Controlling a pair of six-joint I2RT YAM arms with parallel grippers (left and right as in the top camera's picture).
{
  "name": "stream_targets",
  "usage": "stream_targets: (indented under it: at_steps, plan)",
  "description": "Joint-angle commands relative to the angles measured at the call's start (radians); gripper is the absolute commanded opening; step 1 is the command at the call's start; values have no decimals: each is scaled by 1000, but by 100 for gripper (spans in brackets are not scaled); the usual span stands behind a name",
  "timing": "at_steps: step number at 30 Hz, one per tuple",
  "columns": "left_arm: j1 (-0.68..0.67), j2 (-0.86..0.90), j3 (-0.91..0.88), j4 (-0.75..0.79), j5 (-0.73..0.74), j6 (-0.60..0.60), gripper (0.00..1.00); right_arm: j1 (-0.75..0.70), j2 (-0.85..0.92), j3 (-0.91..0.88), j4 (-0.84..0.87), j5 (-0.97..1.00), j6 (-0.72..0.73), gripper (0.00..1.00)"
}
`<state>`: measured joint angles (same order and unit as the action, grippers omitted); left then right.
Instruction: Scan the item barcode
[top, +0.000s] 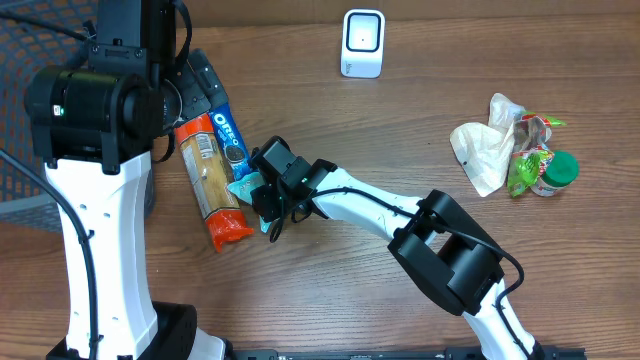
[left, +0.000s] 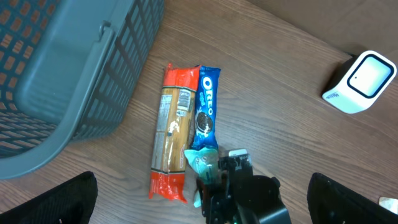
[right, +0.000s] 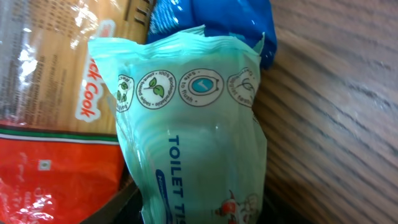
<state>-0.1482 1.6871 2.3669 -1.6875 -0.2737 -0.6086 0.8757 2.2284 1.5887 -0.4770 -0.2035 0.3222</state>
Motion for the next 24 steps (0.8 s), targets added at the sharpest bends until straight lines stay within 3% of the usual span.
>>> stream_targets:
  at_steps: [1, 9, 14, 24]
  plan:
    - [5, -7, -3, -2, -18, -20, 100, -30, -8, 11, -37, 22, 43, 48]
    - [5, -7, -3, -2, -18, -20, 100, -172, -88, 11, -279, -38, 40, 50]
    - [5, -7, -3, -2, -18, -20, 100, -257, -92, 10, -418, -68, -83, 54]
    - [5, -7, -3, -2, -18, -20, 100, -345, -93, 13, -522, -214, -175, 56]
